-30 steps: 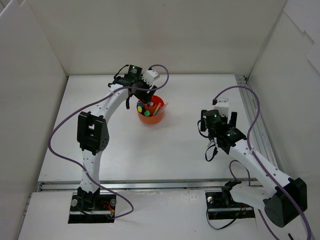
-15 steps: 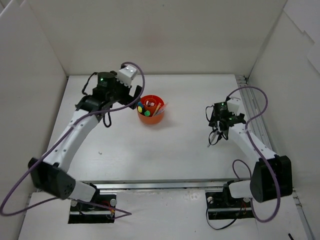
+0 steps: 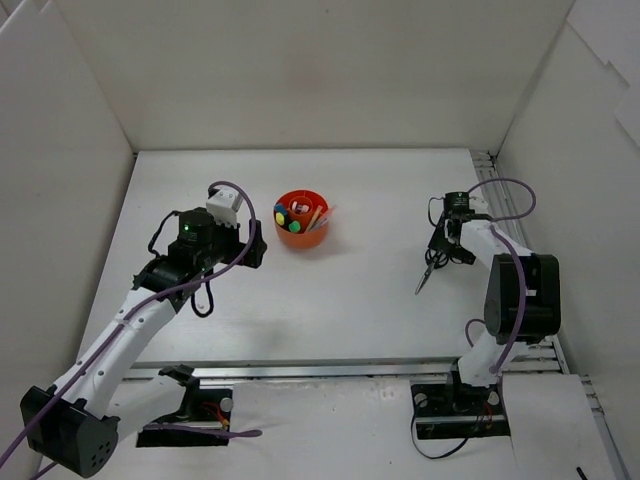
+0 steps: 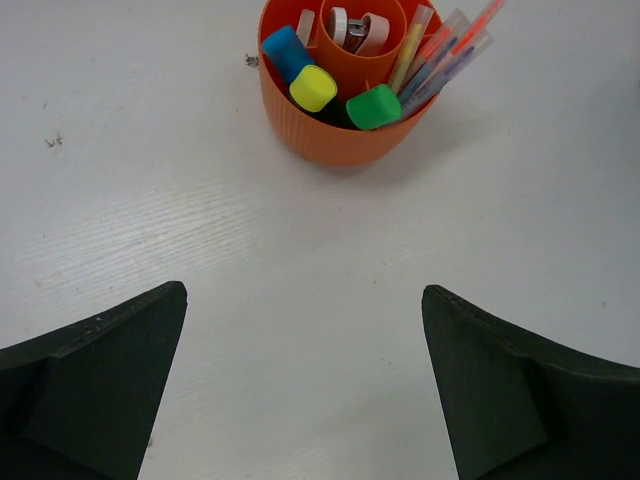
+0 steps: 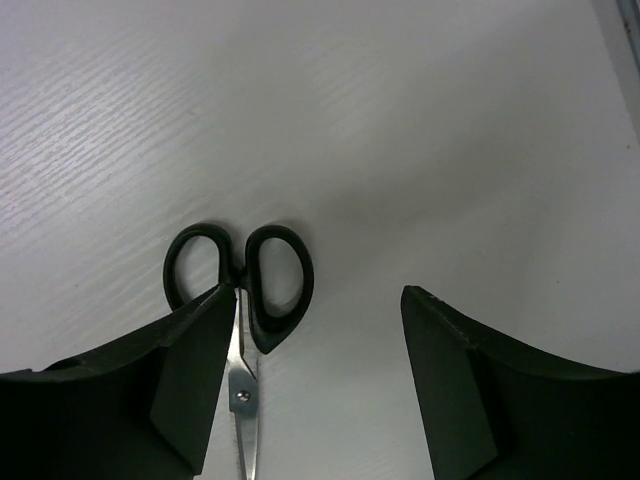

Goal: Sort the stationery into containers
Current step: Pick up the scissors from the center of the board.

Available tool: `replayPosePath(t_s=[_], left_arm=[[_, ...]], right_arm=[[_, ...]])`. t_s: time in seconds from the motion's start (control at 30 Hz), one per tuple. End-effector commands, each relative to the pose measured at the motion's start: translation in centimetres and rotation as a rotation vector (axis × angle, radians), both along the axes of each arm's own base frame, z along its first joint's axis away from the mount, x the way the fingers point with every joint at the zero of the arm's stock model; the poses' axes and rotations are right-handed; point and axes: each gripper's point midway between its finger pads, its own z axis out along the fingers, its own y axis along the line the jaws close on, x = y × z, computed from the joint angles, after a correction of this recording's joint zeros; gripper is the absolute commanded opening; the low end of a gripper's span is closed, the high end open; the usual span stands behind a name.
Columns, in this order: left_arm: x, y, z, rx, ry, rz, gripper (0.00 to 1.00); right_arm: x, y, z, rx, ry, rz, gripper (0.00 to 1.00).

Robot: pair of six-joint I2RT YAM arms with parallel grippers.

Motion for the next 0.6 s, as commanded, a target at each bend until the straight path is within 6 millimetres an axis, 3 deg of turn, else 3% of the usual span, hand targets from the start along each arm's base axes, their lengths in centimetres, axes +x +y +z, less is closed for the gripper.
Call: replayPosePath(t_s=[0.0, 0.27, 0.57], left_arm=[[0.7, 0.7, 3.5, -0.064, -0.088, 0.091, 1.00], [0.8, 1.5, 2.9, -0.039, -0.081, 0.130, 1.00], [1.0, 2.9, 2.9, 0.001, -0.092, 0.193, 1.00]], right_arm=[[1.7, -0.9, 1.3, 0.039, -0.061, -0.028, 0.64], [1.5, -1.0, -0.2, 0.105, -0.016, -0.035, 0.44], [1.5, 0.1, -2.3, 0.170, 0.074, 0.004, 0.35]])
